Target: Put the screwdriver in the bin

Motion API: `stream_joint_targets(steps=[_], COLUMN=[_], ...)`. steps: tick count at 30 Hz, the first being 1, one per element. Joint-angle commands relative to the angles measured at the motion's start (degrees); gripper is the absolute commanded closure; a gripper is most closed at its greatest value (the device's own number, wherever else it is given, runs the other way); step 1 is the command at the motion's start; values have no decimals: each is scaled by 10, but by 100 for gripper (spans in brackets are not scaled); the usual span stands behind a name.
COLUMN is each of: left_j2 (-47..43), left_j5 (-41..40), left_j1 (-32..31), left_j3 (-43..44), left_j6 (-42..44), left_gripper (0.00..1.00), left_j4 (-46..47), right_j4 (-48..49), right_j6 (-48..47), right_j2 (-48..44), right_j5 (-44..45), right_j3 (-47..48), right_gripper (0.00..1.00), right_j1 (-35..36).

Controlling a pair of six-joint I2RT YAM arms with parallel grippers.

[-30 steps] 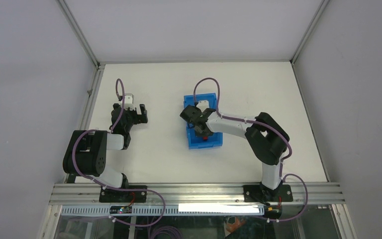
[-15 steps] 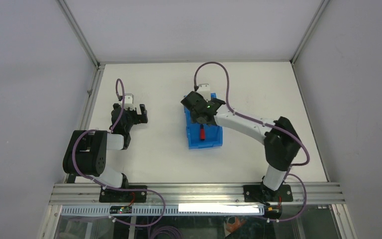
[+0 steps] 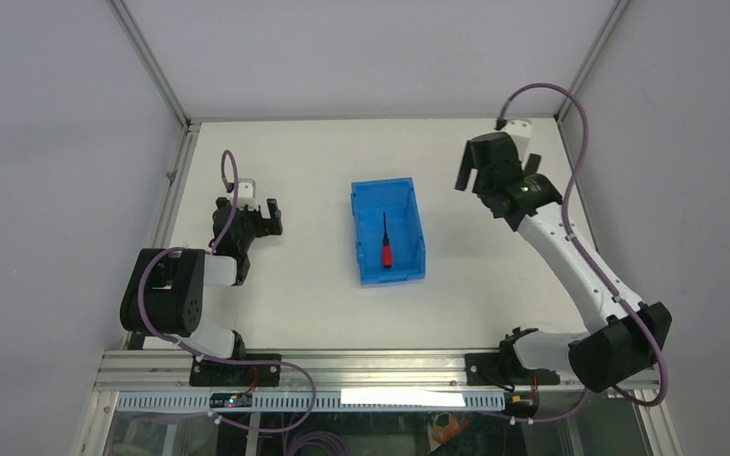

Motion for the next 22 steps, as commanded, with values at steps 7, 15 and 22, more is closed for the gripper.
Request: stream_joint_targets(steps=[7, 15, 22], left_j2=[-17, -17, -17], left_j5=[3, 3, 3], left_j1=[-5, -5, -5], left_j3=[0, 0, 0], left_j6=[-10, -9, -10], left_gripper=[1, 1, 1], left_j4=[15, 15, 15], right_j4=[-9, 4, -3], right_j6=[-51, -49, -31], right_j2=[-104, -133, -120], right_j5=[-120, -139, -133], right_j3=[-77, -103, -109], right_gripper=[1, 1, 1], right_j1=[-208, -209, -209])
